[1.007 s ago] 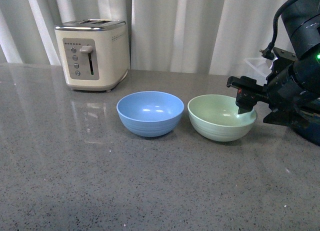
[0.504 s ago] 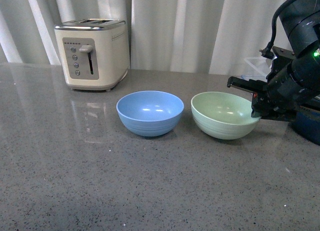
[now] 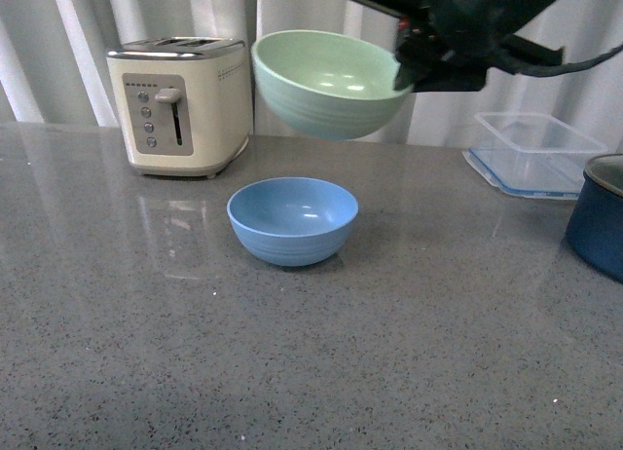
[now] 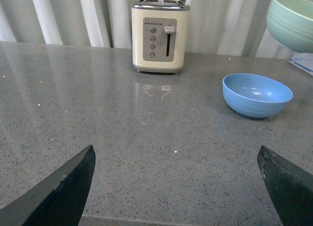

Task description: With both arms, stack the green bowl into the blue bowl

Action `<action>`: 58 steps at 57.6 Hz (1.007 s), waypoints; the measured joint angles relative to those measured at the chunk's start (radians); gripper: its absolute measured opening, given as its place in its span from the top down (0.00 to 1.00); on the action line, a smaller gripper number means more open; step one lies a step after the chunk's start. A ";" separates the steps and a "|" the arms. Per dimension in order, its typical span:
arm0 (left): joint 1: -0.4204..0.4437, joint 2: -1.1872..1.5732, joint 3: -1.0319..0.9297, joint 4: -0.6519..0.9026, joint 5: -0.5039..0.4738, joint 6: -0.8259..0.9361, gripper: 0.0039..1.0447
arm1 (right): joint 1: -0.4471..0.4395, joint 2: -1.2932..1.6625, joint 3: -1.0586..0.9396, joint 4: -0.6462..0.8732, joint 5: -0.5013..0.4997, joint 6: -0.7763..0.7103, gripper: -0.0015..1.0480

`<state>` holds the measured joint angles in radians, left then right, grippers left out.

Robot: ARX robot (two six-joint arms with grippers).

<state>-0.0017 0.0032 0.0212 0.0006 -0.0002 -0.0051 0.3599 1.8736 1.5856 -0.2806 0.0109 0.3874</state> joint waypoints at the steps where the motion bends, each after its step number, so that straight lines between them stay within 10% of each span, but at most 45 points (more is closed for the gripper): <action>1: 0.000 0.000 0.000 0.000 0.000 0.000 0.06 | 0.005 0.005 0.006 -0.002 0.000 0.000 0.99; 29: 0.000 0.000 0.000 0.000 0.000 0.000 0.06 | 0.058 0.227 0.100 -0.038 0.076 -0.010 0.98; 58: 0.000 0.000 0.000 0.000 0.000 0.000 0.06 | -0.001 -0.174 -0.272 0.268 -0.110 0.025 0.19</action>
<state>-0.0017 0.0032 0.0212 0.0006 -0.0002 -0.0051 0.3592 1.6997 1.3132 -0.0124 -0.0990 0.4122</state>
